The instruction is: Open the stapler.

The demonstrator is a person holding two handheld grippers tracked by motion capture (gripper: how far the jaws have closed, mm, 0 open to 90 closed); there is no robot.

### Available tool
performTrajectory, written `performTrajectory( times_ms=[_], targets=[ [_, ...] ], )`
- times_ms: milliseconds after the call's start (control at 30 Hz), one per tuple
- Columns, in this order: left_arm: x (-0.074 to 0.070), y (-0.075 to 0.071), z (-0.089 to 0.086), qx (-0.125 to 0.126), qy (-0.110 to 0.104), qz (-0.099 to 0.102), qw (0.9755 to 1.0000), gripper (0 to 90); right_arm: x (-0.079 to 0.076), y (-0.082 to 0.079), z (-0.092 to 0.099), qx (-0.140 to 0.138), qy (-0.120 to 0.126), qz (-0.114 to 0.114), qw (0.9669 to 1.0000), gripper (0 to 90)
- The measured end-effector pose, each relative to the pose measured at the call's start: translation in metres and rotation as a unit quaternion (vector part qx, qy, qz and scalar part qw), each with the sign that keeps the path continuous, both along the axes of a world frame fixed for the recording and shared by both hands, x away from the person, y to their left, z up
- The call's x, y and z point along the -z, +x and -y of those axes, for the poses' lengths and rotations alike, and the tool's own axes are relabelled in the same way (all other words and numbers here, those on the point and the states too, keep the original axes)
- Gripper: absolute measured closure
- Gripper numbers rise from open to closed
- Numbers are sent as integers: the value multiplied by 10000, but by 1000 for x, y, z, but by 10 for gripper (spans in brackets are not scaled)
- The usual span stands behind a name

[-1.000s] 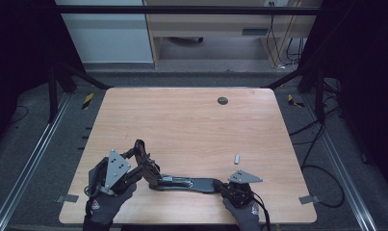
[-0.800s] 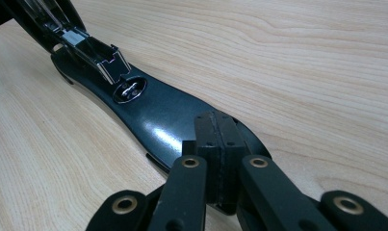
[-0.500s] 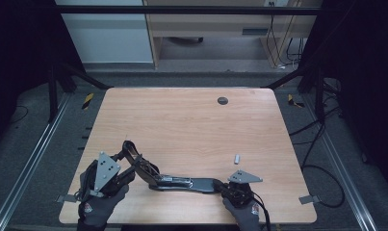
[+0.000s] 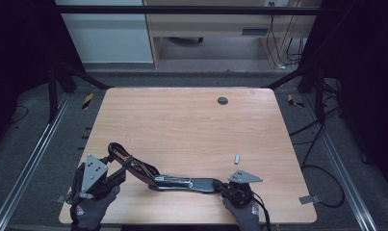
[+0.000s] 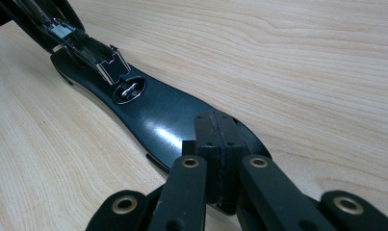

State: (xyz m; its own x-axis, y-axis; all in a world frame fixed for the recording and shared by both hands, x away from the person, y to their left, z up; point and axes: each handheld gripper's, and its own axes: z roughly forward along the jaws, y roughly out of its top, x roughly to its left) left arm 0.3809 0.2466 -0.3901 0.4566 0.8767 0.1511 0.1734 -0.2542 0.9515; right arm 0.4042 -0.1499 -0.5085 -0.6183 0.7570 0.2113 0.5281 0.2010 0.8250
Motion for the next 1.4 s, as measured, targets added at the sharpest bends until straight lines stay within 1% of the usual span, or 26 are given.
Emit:
performTrajectory(
  times_ms=[233, 533, 567, 700, 1000, 1067, 1167, 1233, 1400],
  targets=[
    [6, 1, -12, -152, -100, -108, 9998, 505, 0, 0, 0, -10, -2, -8, 10000, 900],
    [10, 1, -18, -266, -107, -148, 9995, 482, 0, 1, 0, -14, -1, -27, 10000, 900],
    [12, 2, -20, -297, -120, -177, 9993, 477, 0, 1, 0, -9, -2, -27, 10000, 900],
    [13, 2, -22, -284, -147, -166, 9994, 471, 0, 2, -1, 21, -2, -28, 10000, 900],
    [13, 1, -23, -292, -52, -114, 9995, 452, 0, 2, -1, 18, -39, -16, 10000, 900],
    [13, 1, -23, -317, -26, -88, 9995, 434, -1, 2, -1, 25, -44, -10, 10000, 900],
    [12, -1, -25, -284, -55, -114, 9995, 387, -1, 2, -1, 25, -42, -9, 10000, 900],
    [11, -3, -27, -292, -45, -108, 9995, 374, -1, 2, -1, 28, -33, -19, 10000, 900],
    [12, -7, -30, -282, -4, -212, 9994, 332, -1, 2, -2, 18, -35, -3, 10000, 885]
  ],
)
